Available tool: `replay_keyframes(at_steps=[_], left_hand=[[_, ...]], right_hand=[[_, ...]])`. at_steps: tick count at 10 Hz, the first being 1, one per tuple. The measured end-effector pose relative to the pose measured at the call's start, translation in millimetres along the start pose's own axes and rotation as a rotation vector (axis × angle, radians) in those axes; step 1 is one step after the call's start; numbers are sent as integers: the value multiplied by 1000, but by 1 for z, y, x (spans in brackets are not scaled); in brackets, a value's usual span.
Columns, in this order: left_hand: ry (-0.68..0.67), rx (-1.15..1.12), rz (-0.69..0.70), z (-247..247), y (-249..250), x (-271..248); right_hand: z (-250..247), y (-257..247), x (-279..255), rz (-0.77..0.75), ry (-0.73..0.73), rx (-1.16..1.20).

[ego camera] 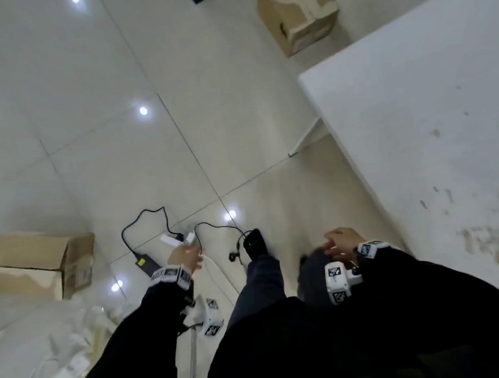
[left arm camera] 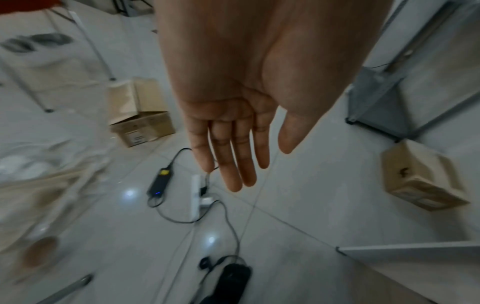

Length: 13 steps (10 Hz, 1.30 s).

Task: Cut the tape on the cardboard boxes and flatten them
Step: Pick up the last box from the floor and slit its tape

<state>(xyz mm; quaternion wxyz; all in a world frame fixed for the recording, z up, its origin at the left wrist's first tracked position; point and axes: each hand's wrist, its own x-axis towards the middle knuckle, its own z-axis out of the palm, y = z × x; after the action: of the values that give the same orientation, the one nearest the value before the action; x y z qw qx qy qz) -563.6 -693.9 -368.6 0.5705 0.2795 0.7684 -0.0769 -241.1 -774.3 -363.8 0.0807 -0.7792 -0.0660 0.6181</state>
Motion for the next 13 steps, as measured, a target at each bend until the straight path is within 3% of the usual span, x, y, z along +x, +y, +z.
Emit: replay_keyframes(at_steps=[1, 3, 5, 7, 8, 9, 10, 11, 13], left_hand=[[-15, -11, 97, -17, 76, 27], [-40, 105, 217, -57, 238, 79], [1, 174, 145, -145, 377, 127], [40, 246, 75, -222, 490, 191], [6, 377, 65, -243, 550, 228], [-9, 500, 143, -248, 624, 254], [-37, 572, 270, -235, 695, 266], [-78, 666, 403, -201, 761, 279], [-241, 878, 500, -93, 868, 341]], right_hand=[[7, -55, 17, 69, -8, 85], [47, -220, 74, -28, 0, -92], [81, -430, 89, -167, -120, 103], [69, -569, 112, -318, -52, 63], [54, -611, 143, -266, -2, 95], [35, -635, 168, -165, 62, 268], [12, -644, 187, -67, 1, 402], [-15, -635, 210, -5, 104, 533], [-58, -601, 283, 211, 258, 770]])
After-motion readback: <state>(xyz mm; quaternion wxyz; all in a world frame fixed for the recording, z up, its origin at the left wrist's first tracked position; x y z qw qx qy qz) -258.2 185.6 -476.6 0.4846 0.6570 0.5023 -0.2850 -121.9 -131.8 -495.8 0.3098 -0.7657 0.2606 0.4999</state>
